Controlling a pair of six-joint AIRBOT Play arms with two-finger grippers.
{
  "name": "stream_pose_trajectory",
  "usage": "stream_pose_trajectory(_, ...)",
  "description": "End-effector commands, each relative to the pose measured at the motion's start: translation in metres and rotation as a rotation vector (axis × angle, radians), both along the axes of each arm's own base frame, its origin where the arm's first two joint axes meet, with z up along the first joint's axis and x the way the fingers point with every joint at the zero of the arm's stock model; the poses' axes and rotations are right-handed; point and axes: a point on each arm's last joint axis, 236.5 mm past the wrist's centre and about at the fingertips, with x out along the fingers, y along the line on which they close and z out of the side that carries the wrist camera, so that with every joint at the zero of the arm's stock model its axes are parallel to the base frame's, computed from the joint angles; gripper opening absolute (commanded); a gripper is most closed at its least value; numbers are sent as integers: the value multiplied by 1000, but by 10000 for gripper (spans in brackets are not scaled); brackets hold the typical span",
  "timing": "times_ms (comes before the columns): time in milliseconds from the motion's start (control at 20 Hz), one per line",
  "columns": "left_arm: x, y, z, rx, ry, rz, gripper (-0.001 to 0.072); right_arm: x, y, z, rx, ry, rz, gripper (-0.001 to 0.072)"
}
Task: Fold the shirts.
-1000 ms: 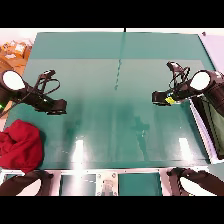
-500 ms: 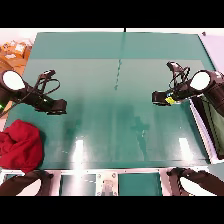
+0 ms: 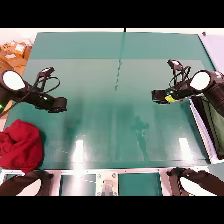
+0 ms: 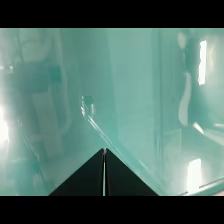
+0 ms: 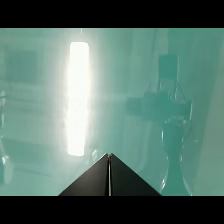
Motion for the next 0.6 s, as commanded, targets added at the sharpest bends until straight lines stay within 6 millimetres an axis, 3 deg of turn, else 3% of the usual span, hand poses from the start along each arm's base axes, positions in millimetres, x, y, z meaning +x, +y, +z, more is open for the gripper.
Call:
stream_pose_trajectory(0, 6, 10, -2, 47, -28, 0, 200, 4, 0, 1, 2, -17, -3, 11)
stream_pose_trajectory(50, 7, 25, -7, 107, -25, 28, 539, 8, 1, 2, 4, -32, -6, 11)
stream_pose_trajectory(100, 8, 46, -11, 190, -13, 91, 692, 10, 1, 3, 6, -42, -9, 11)
stream_pose_trajectory(250, -6, 135, -14, 549, 42, 206, 693, 10, 1, 3, 6, -39, -8, 11)
stream_pose_trajectory(350, -24, 159, -22, 594, 119, 254, 694, 10, 1, 2, 6, -39, -8, 11)
stream_pose_trajectory(550, -80, 188, -71, 614, 319, 331, 720, 5, 0, -5, 3, -21, -7, 11)
